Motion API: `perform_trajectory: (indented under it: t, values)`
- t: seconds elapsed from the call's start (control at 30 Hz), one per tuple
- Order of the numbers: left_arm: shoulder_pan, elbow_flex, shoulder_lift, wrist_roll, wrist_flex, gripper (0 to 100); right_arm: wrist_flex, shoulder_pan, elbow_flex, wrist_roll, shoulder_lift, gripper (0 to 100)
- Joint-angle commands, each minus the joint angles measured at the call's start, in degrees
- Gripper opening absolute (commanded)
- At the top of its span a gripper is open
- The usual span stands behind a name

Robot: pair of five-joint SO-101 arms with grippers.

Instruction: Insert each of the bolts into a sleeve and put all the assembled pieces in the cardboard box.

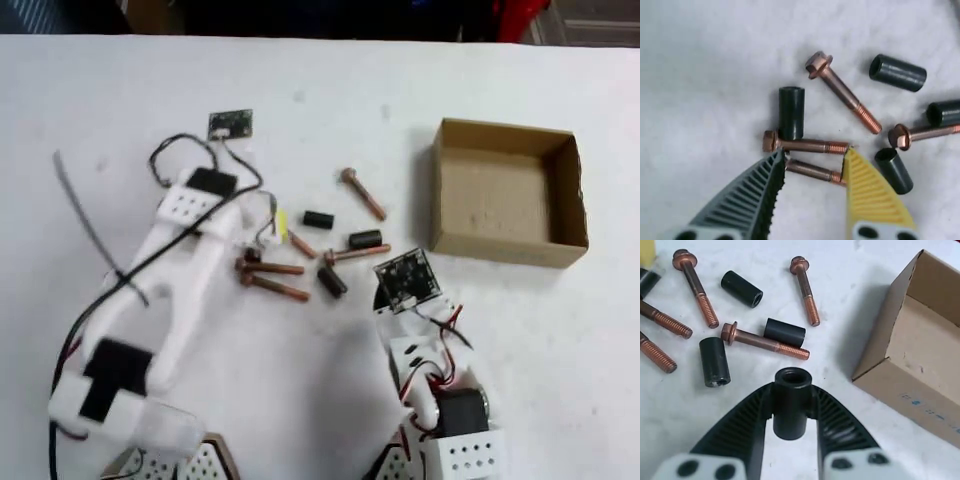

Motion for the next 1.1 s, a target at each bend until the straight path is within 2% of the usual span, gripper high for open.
perform_trajectory:
  t: [0.0, 0.27, 0.63, 1.07]
  values:
    - [0.57, -7.74, 5.14, 4.22, -1.23, 20, -1.54, 0.13, -0.53, -0.44, -0.66, 1.7]
    - [1.8, -19.25, 18.59, 10.99, -0.79, 20, -1.27, 0.4, -0.53, -0.44, -0.66, 1.7]
    - [2.33, -25.76, 27.12, 20.4, -1.05, 20, -1.27, 0.4, -0.53, -0.44, -0.66, 1.7]
    - [0.04, -25.23, 27.82, 21.63, -2.02, 20, -1.19, 0.4, -0.53, -0.44, -0.66, 1.7]
